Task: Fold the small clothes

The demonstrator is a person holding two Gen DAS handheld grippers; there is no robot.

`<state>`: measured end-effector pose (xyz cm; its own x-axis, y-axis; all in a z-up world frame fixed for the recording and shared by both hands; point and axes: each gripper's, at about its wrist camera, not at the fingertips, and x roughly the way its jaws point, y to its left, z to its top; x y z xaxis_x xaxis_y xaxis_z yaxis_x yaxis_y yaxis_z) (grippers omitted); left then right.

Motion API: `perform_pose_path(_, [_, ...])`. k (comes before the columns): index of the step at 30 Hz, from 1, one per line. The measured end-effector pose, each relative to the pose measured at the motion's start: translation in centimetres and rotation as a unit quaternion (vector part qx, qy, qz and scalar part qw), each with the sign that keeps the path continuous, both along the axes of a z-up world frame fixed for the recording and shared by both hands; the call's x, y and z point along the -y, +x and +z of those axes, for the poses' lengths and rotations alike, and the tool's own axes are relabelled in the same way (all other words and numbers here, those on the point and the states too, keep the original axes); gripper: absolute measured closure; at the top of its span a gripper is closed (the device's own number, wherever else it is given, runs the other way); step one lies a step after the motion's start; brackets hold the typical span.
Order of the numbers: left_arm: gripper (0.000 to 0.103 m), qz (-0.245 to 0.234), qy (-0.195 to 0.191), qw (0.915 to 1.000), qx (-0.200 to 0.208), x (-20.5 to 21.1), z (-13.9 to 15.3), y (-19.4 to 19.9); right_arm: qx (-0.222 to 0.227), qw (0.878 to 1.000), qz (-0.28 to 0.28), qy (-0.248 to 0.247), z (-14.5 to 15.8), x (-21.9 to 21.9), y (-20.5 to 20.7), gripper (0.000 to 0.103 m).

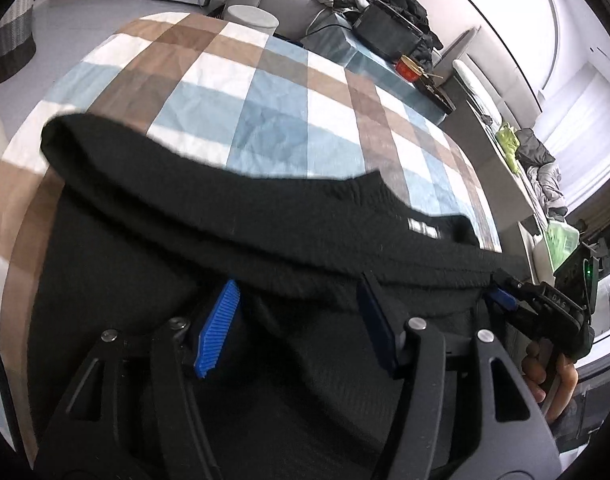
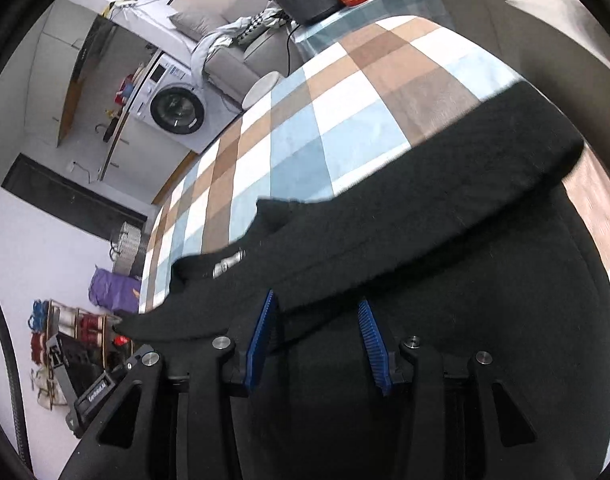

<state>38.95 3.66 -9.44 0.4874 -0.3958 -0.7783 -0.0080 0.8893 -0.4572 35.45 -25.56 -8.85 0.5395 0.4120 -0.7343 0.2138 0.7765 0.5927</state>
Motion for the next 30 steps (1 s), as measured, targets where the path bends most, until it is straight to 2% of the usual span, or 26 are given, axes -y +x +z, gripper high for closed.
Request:
perform_pose_path(2, [0.046,0.013,-0.006,0.9997,0.017,-0.6,0.9,1.3,0.027,1.0,-0.009,0.005,1.0,0.0,0.6,0.058])
perform_pose_path(4, [0.046,0.04,-0.02,0.998,0.045,-1.9,2.3,2.1,0.087,0.996,-0.016,0.022,2.9,0.3,0.9,0.058])
perform_pose_path(6, [0.046,0.068,-0.035,0.9951,0.063,-3.2,3.3,2.3,0.127,0.992,-0.026,0.009,4.6,0.6,0.8,0.054])
perform_pose_path(7, [0.046,0.071,-0.033,0.9948,0.064,-3.6,3.6,2.5,0.132,0.991,-0.028,0.002,4.9,0.8,0.7,0.048])
perform_pose_path(11, [0.046,0.069,-0.01,0.9951,0.07,-4.0,4.1,1.9,0.116,0.993,-0.024,-0.018,4.8,1.4,0.7,0.046])
perform_pose_path(16, [0.046,0.06,0.007,0.9965,0.058,-3.9,3.3,1.0,0.091,0.994,-0.03,-0.042,4.0,2.0,0.2,0.046])
perform_pose_path(21, [0.046,0.043,0.038,0.9971,0.051,-3.6,2.7,-1.5,0.074,0.994,0.005,-0.08,4.4,1.6,-1.9,0.046])
perform_pose_path(24, [0.04,0.032,0.084,0.9942,0.059,-3.4,2.9,-4.3,0.069,0.99,0.041,-0.115,4.8,1.4,-4.5,0.038])
perform_pose_path(25, [0.035,0.029,0.102,0.9924,0.063,-3.4,3.0,-5.3,0.069,0.989,0.049,-0.125,4.9,1.5,-5.4,0.034])
perform_pose_path(27, [0.024,0.027,0.128,0.9892,0.067,-3.6,3.3,-7.3,0.069,0.986,0.055,-0.143,5.0,1.8,-7.6,0.031])
perform_pose_path(30, [0.018,0.02,0.144,0.9864,0.077,-4.0,3.8,-10.3,0.069,0.983,0.056,-0.161,5.3,2.4,-10.5,0.024])
